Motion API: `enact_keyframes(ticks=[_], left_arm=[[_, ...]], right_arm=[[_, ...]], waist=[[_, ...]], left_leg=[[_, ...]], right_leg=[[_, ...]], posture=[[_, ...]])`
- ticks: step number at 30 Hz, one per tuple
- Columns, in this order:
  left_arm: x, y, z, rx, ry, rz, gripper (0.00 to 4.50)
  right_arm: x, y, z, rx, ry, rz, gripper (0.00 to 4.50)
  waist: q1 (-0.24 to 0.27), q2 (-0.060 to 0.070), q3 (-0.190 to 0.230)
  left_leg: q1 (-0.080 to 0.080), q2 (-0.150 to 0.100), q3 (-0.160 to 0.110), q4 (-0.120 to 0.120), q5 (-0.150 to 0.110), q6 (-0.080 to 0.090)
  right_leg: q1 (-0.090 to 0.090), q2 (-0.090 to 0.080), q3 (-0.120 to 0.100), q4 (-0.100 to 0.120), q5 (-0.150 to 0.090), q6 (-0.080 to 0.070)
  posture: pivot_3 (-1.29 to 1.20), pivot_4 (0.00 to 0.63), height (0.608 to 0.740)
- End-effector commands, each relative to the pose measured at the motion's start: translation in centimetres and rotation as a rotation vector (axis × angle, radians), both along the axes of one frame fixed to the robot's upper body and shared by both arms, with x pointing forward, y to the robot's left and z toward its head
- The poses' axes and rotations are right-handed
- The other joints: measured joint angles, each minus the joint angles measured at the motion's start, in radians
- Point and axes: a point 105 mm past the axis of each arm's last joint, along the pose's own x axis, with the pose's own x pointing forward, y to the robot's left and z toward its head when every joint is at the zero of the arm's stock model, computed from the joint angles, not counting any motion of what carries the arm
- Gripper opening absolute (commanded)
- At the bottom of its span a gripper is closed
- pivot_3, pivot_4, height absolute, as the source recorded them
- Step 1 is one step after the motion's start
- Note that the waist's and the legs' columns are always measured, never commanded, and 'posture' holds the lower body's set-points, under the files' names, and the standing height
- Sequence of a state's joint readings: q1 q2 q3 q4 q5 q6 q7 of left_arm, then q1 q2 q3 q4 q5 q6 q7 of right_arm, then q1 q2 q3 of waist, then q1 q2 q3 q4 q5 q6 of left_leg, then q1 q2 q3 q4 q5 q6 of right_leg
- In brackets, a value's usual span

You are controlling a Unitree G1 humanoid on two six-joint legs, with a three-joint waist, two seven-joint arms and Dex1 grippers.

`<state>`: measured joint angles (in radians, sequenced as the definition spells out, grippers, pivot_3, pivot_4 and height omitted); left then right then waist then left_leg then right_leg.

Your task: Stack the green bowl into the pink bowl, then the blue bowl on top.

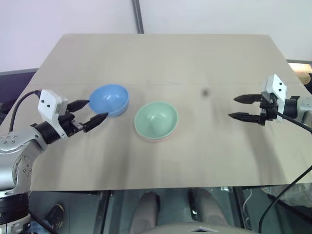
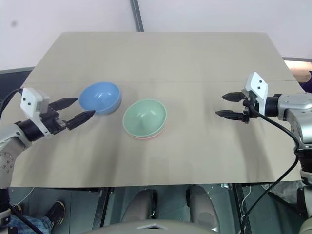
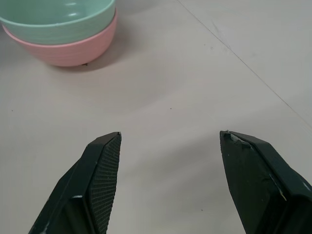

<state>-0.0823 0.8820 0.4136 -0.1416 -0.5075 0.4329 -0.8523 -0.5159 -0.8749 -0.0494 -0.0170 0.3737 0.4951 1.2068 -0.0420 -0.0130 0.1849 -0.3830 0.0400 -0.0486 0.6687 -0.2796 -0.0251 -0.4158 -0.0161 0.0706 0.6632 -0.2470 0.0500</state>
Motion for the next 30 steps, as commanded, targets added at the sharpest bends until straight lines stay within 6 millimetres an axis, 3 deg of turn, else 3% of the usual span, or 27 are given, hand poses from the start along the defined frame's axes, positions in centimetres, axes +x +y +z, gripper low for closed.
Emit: enact_keyframes(ticks=[1,7,16,21,25,26,30], left_arm=[[0.4,-0.9,0.1,0.113,-0.031,-0.071,4.5],[1.8,-1.6,-1.1,0.254,-0.038,-0.121,4.5],[4.6,-1.4,-1.0,0.371,-0.084,-0.123,4.5],[5.0,-1.3,-1.1,0.377,-0.079,-0.139,2.36],[5.0,-1.3,-1.4,0.392,-0.075,-0.161,0.33],[4.9,-1.3,-1.5,0.393,-0.073,-0.165,0.15],[4.9,-1.3,-1.7,0.402,-0.069,-0.177,0.15]], right_arm=[[-0.1,0.4,1.8,0.024,-0.078,0.008,3.53],[-0.2,0.5,2.1,0.029,-0.089,0.002,3.53],[-0.8,0.7,2.2,0.038,-0.091,-0.002,3.53],[-1.1,0.7,2.3,0.048,-0.088,0.003,3.59],[-1.4,1.4,3.5,0.135,-0.113,0.024,3.59],[-1.6,1.6,4.0,0.17,-0.119,0.035,3.59],[-2.2,2.2,5.3,0.251,-0.128,0.077,3.59]], waist=[[0.002,0.0,0.0],[0.006,0.0,0.0],[0.005,0.0,0.0],[0.002,0.0,0.0],[0.003,0.0,0.0],[0.003,0.0,0.0],[0.004,0.0,0.0]], left_leg=[[0.0,0.0,0.0,0.0,0.0,0.0],[-0.001,0.0,0.0,0.0,0.0,0.0],[-0.001,0.0,-0.001,0.0,0.0,0.0],[-0.001,0.0,0.0,0.0,0.0,0.0],[-0.001,0.0,-0.001,0.0,0.0,0.0],[-0.001,0.0,-0.001,0.0,0.0,0.0],[-0.001,0.0,-0.001,0.0,0.0,0.0]], right_leg=[[0.0,0.0,0.0,0.0,0.0,0.0],[0.0,0.0,0.0,0.0,0.0,0.0],[0.0,0.0,-0.001,0.0,0.0,0.0],[0.0,0.0,-0.001,0.0,0.0,0.0],[0.0,0.0,-0.001,0.0,0.0,0.0],[0.0,0.0,-0.001,0.0,0.0,0.0],[0.0,0.0,-0.001,0.001,0.0,0.0]], posture=[[0.0,0.15,0.74],[0.0,0.15,0.74],[0.0,0.15,0.74],[0.0,0.15,0.74],[0.0,0.15,0.74],[0.0,0.15,0.74],[0.0,0.15,0.74]])
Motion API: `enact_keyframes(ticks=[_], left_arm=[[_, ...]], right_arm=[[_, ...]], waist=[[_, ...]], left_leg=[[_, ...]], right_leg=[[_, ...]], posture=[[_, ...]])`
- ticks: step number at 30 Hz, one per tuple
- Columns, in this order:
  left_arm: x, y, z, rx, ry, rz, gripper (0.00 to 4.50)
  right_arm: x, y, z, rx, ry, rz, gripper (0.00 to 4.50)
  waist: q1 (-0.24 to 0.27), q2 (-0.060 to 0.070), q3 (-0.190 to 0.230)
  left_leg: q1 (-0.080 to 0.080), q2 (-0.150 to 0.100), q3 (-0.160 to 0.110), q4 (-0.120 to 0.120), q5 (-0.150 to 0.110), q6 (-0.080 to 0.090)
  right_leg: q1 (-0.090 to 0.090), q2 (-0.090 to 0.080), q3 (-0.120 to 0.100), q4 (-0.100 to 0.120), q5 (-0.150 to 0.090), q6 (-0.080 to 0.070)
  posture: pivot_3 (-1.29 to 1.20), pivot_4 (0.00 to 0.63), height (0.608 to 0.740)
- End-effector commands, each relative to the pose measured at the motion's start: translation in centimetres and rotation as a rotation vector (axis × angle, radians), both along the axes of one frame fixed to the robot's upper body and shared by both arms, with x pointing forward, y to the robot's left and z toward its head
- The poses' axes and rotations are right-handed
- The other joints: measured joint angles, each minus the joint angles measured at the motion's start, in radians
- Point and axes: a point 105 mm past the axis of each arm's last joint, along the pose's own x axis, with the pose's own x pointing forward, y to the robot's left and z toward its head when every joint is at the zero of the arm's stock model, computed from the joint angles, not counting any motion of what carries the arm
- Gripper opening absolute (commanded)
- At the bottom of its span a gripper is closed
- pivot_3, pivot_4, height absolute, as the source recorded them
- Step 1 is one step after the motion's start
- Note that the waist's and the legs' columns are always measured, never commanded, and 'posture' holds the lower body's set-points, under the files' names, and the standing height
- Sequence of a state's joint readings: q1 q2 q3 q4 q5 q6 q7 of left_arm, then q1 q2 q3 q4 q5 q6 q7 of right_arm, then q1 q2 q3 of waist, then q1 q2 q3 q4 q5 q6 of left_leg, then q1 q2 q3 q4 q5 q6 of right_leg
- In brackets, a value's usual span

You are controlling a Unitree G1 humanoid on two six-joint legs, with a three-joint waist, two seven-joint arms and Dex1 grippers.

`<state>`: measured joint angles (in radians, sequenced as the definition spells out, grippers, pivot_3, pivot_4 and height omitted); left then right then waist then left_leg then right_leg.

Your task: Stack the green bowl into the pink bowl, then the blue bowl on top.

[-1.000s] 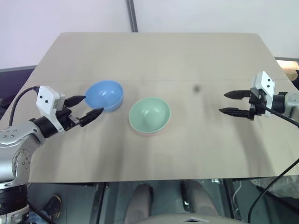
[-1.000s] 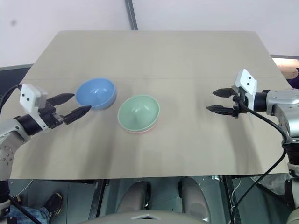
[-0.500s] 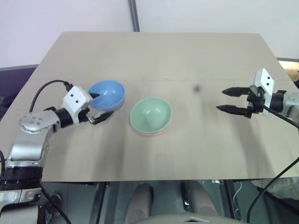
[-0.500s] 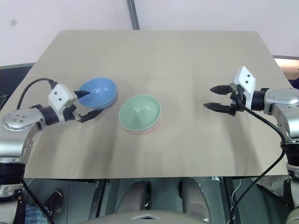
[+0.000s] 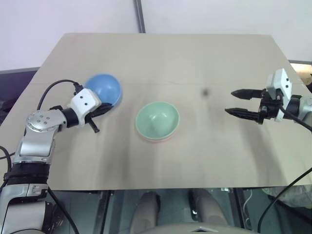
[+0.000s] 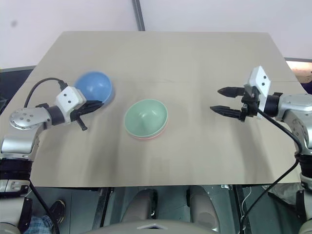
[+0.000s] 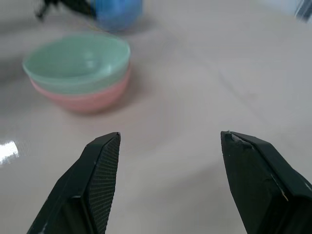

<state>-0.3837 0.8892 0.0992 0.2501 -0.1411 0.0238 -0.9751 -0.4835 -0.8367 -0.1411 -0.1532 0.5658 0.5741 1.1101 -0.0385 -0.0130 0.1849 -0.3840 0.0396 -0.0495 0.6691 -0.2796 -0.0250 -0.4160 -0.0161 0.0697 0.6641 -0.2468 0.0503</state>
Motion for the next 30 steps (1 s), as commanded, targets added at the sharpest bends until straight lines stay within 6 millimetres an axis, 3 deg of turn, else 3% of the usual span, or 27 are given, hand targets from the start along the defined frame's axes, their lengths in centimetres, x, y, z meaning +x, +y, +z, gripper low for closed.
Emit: enact_keyframes(ticks=[1,5,12,17,24,30], left_arm=[[0.0,-0.1,0.7,0.022,-0.03,-0.021,0.15],[0.0,0.0,0.9,0.027,-0.033,-0.031,0.15],[-0.6,-2.0,2.5,0.023,-0.04,-0.152,0.15],[-3.8,-6.3,3.2,0.112,0.002,-0.467,0.15],[-5.7,-10.0,6.4,0.19,-0.074,-0.697,0.15],[-5.6,-9.8,6.3,0.231,-0.064,-0.722,0.15]], right_arm=[[-1.0,0.4,2.7,0.069,-0.073,0.044,3.59],[-1.2,0.6,3.1,0.086,-0.077,0.051,3.59],[-1.4,0.5,3.2,0.088,-0.076,0.059,3.59],[-1.4,0.2,2.6,0.069,-0.068,0.063,3.59],[-1.3,0.4,2.4,0.075,-0.071,0.066,3.59],[-1.2,0.3,2.4,0.085,-0.077,0.052,3.59]], waist=[[0.0,0.0,0.0],[0.0,0.0,0.0],[0.001,0.0,0.0],[0.001,0.0,0.0],[0.001,0.0,0.0],[-0.003,0.0,0.0]], left_leg=[[0.0,0.0,0.0,0.0,0.0,0.0],[0.0,0.0,0.0,0.0,0.0,0.0],[0.0,0.0,0.0,0.0,0.0,0.0],[-0.001,0.0,0.0,0.0,0.0,0.0],[-0.001,0.0,0.0,0.001,0.0,0.0],[0.0,0.0,0.0,0.001,0.0,0.0]], right_leg=[[0.0,0.0,0.0,0.0,0.0,0.0],[0.0,0.0,0.0,0.0,0.0,0.0],[0.0,0.0,0.0,0.0,0.0,0.0],[0.0,0.0,0.0,-0.001,0.0,0.0],[0.0,0.0,0.0,0.0,0.0,0.0],[0.0,0.001,0.0,0.0,0.0,0.0]], posture=[[0.0,0.15,0.74],[0.0,0.15,0.74],[0.0,0.15,0.74],[0.0,0.15,0.74],[0.0,0.15,0.74],[0.0,0.15,0.74]])
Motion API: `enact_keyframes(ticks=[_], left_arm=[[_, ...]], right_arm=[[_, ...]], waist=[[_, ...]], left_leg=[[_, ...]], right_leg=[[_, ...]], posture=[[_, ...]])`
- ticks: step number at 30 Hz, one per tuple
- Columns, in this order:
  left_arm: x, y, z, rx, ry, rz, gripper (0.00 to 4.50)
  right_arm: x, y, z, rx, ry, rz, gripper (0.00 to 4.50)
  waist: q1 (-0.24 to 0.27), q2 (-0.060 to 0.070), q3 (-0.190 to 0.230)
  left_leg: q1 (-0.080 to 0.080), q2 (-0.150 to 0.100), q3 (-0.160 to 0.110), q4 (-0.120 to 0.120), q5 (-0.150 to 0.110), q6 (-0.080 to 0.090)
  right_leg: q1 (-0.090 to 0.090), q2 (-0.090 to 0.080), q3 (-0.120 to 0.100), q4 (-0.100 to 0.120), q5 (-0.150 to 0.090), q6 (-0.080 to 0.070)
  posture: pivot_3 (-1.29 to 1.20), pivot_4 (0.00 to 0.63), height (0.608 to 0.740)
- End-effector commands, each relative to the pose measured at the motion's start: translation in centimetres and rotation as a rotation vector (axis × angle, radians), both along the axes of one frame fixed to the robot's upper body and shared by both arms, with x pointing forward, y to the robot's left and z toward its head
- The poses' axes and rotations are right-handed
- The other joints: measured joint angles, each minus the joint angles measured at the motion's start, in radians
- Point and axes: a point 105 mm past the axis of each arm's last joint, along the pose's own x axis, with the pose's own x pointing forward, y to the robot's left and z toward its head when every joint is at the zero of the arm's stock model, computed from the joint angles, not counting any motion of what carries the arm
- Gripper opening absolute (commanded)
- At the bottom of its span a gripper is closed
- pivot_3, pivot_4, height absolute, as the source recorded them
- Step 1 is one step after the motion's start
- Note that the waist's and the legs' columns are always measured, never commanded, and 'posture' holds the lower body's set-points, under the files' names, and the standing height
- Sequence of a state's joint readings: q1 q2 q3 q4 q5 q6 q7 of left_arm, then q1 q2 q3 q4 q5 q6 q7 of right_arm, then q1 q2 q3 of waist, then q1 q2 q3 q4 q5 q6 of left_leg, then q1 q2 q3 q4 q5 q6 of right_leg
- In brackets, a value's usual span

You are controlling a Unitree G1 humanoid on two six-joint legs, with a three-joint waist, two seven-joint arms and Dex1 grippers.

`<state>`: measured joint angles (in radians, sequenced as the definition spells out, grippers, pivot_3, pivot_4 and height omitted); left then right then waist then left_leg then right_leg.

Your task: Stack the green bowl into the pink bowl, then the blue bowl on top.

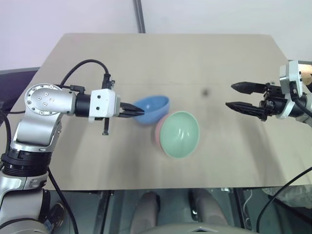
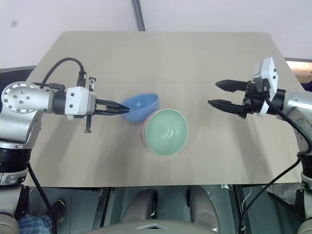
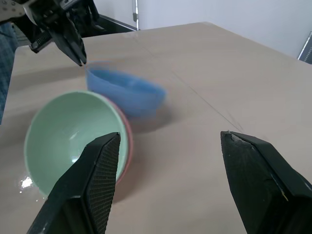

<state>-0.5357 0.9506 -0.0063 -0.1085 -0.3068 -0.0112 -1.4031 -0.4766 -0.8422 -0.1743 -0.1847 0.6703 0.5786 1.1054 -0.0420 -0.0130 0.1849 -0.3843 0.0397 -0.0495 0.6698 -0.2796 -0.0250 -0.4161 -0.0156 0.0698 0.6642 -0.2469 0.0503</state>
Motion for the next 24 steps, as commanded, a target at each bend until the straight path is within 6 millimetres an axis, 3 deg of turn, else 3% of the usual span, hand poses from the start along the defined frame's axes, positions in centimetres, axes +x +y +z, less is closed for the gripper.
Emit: enact_keyframes(ticks=[1,21,24], left_arm=[[0.0,0.5,0.3,0.016,-0.021,0.002,0.15],[0.0,3.0,-2.1,0.103,0.013,0.073,0.15],[0.7,3.2,-2.3,0.113,-0.029,0.09,0.78]], right_arm=[[-0.2,-0.2,1.0,0.008,-0.057,-0.009,3.59],[0.0,0.1,0.6,-0.007,-0.057,0.0,3.59],[0.2,0.1,0.6,-0.008,-0.058,-0.001,3.59]], waist=[[0.0,0.0,0.0],[0.004,0.0,0.0],[0.004,0.0,0.0]], left_leg=[[0.0,0.0,0.0,0.0,0.0,0.0],[0.0,0.0,0.0,0.0,0.0,0.0],[0.0,0.0,0.0,0.0,0.0,0.0]], right_leg=[[0.0,0.0,0.0,0.0,0.0,0.0],[0.0,0.0,0.0,0.0,0.0,0.0],[0.0,0.0,0.0,0.0,0.0,0.0]], posture=[[0.0,0.15,0.74],[0.0,0.15,0.74],[0.0,0.15,0.74]])
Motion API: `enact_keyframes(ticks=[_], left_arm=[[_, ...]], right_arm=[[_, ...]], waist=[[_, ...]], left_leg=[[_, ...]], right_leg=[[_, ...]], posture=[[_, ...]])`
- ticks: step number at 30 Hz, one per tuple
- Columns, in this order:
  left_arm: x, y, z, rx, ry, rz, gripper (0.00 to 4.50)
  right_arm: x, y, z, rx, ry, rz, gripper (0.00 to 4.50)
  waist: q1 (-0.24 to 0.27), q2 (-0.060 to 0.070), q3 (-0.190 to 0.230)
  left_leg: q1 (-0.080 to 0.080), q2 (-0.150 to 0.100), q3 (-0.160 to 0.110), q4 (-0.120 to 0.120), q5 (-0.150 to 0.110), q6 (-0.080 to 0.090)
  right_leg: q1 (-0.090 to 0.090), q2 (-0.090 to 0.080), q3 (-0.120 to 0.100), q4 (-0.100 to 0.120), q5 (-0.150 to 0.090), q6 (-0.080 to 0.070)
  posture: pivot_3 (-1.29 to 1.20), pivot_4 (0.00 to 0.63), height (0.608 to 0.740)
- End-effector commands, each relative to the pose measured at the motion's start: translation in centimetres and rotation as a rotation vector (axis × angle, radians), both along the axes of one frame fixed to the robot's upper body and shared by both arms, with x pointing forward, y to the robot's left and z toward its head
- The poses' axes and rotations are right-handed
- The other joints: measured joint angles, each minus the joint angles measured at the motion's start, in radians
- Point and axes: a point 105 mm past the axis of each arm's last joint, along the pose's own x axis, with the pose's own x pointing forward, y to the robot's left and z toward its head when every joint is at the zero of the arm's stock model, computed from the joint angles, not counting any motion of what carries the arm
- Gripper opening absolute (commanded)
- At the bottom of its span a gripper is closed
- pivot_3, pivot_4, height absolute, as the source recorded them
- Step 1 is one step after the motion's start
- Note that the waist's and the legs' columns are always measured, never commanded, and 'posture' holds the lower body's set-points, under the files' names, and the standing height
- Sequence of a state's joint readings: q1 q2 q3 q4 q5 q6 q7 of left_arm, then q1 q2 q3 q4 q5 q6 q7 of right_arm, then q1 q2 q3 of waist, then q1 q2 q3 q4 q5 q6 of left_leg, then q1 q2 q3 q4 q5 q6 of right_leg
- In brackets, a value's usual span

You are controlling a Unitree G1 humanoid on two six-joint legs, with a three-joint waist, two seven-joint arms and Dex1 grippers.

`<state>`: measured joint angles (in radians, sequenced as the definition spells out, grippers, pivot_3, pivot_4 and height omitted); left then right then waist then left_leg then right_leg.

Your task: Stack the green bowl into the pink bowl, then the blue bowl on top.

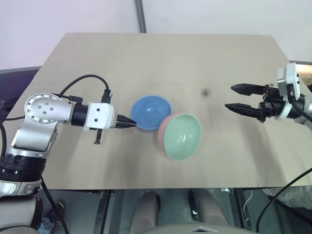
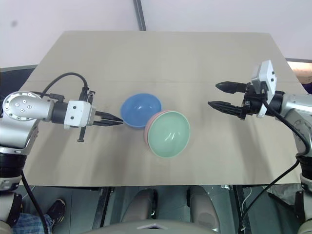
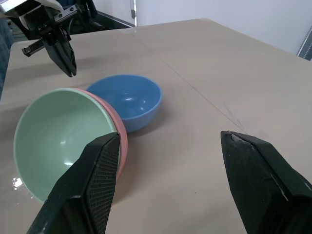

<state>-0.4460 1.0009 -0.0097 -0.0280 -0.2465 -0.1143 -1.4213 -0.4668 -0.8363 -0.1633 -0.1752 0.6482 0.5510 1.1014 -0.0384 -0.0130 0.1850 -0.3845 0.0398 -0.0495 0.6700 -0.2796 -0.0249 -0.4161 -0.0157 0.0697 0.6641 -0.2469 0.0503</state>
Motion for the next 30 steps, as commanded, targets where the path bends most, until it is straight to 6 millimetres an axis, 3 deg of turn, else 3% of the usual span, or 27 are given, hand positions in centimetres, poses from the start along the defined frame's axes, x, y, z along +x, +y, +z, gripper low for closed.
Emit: enact_keyframes(ticks=[1,7,8,17,23,30], left_arm=[[0.8,0.7,0.4,0.023,-0.075,0.026,1.21],[1.5,0.5,0.7,-0.008,-0.129,0.035,4.25],[1.5,0.5,0.8,-0.015,-0.133,0.037,4.43],[1.7,0.1,0.4,0.01,-0.125,0.003,4.43],[1.3,-0.1,-1.7,0.099,-0.047,-0.05,4.43],[3.0,-1.2,-2.7,0.102,-0.086,-0.042,4.43]], right_arm=[[0.0,0.2,1.0,0.001,-0.052,0.011,3.59],[-0.1,0.2,1.0,-0.005,-0.051,0.012,3.59],[-0.1,0.2,1.0,-0.005,-0.052,0.012,3.59],[0.1,0.0,0.9,-0.011,-0.054,0.002,3.59],[0.2,0.0,0.9,-0.015,-0.058,-0.003,3.59],[0.2,-0.1,0.8,-0.017,-0.062,-0.016,3.59]], waist=[[0.0,0.0,0.0],[0.0,0.0,0.0],[0.001,0.0,0.0],[0.0,0.0,0.0],[0.0,0.0,0.0],[0.003,0.0,0.0]], left_leg=[[0.0,0.0,0.0,0.0,0.0,0.0],[0.0,0.0,0.0,0.0,0.0,0.0],[0.0,0.0,0.0,0.0,0.0,0.0],[0.0,0.0,0.0,0.0,0.0,0.0],[0.0,0.0,0.0,0.0,0.0,0.0],[0.0,0.0,0.0,0.001,0.0,0.0]], right_leg=[[0.0,0.0,0.0,0.0,0.0,0.0],[0.0,0.0,0.0,0.0,0.0,0.0],[0.0,0.0,0.0,0.0,0.0,0.0],[0.0,0.0,0.0,0.0,0.0,0.0],[0.0,0.0,0.0,0.0,0.0,0.0],[0.0,0.0,0.0,0.001,0.0,0.0]], posture=[[0.0,0.15,0.74],[0.0,0.15,0.74],[0.0,0.15,0.74],[0.0,0.15,0.74],[0.0,0.15,0.74],[0.0,0.15,0.74]])
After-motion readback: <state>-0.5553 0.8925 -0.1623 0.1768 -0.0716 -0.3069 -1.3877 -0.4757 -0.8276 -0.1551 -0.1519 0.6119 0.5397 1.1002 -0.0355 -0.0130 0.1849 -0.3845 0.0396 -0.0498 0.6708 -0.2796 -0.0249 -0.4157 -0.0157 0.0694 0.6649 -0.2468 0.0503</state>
